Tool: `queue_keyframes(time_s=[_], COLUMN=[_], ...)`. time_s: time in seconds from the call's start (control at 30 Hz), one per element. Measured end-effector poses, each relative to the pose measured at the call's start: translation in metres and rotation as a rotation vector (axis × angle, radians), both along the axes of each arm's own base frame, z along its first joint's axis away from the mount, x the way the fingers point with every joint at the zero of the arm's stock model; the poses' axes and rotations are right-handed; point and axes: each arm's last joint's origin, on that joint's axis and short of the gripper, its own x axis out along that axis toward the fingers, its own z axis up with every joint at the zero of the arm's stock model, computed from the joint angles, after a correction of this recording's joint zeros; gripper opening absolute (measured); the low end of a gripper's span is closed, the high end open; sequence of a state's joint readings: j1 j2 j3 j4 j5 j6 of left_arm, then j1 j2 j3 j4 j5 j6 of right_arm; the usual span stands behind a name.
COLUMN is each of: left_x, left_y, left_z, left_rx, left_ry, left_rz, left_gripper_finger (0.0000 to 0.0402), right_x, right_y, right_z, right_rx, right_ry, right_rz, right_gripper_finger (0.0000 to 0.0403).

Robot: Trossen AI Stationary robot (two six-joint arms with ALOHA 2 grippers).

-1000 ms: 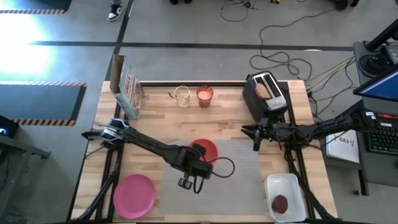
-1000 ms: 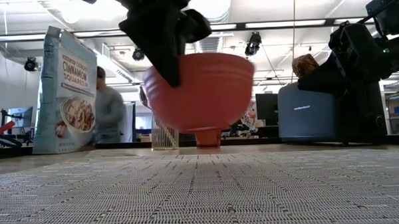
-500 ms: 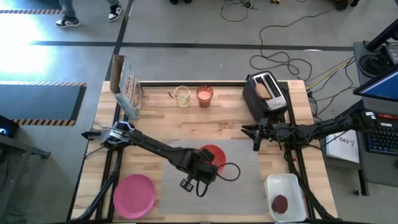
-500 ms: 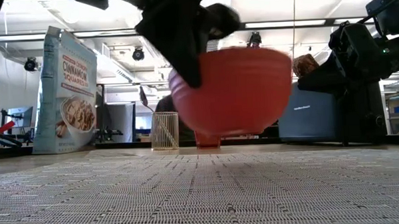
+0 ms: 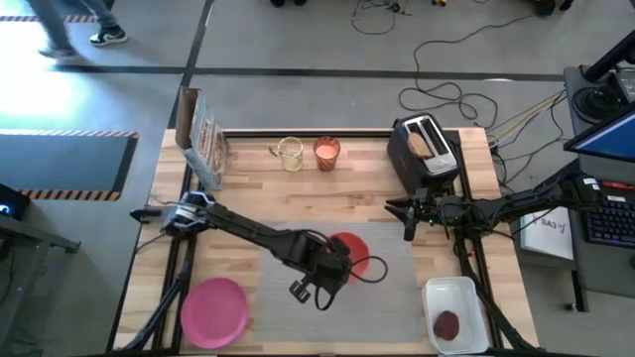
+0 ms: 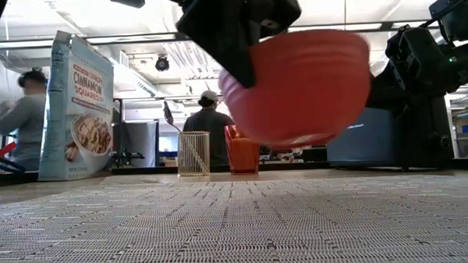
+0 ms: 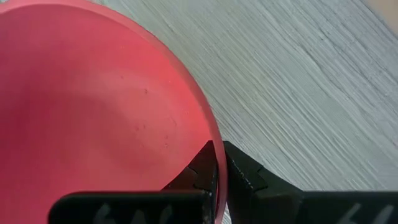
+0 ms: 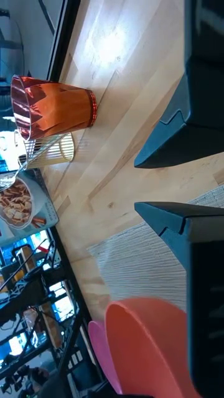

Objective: Arrange a breakfast setting
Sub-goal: Put the red bowl on the gray placemat

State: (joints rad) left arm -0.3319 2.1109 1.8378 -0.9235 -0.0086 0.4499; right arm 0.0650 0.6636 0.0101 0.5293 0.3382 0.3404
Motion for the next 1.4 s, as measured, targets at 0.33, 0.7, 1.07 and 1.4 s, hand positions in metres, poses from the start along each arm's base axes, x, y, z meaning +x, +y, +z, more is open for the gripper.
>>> queue_keyframes(time_s=[0.33,0.7,1.07,1.4], left_x=[0.005,0.018,0.038,0.053], left_y=[0.001,-0.001,-0.009,-0.015], left_z=[0.001,-0.038,-0.040,-0.034], left_rx=[-0.010,-0.012,-0.017,-0.024], left_ry=[-0.042,0.021,0.072,0.192], left_rz=[-0.006,0.048,0.066,0.164], left_gripper_finger=[0.0000,0.0000,0.0000,0.0008], right_x=[0.000,0.000,0.000,0.000], right_y=[0.000,0.000,0.000,0.000], right_z=[0.000,0.000,0.000,0.000], right_rx=[0.000,0.000,0.000,0.000], right_ry=[0.001,0.001,0.000,0.000], right_rz=[0.000,0.000,0.000,0.000], right_gripper_finger=[0.0086,0.0086,0.0086,0.0086])
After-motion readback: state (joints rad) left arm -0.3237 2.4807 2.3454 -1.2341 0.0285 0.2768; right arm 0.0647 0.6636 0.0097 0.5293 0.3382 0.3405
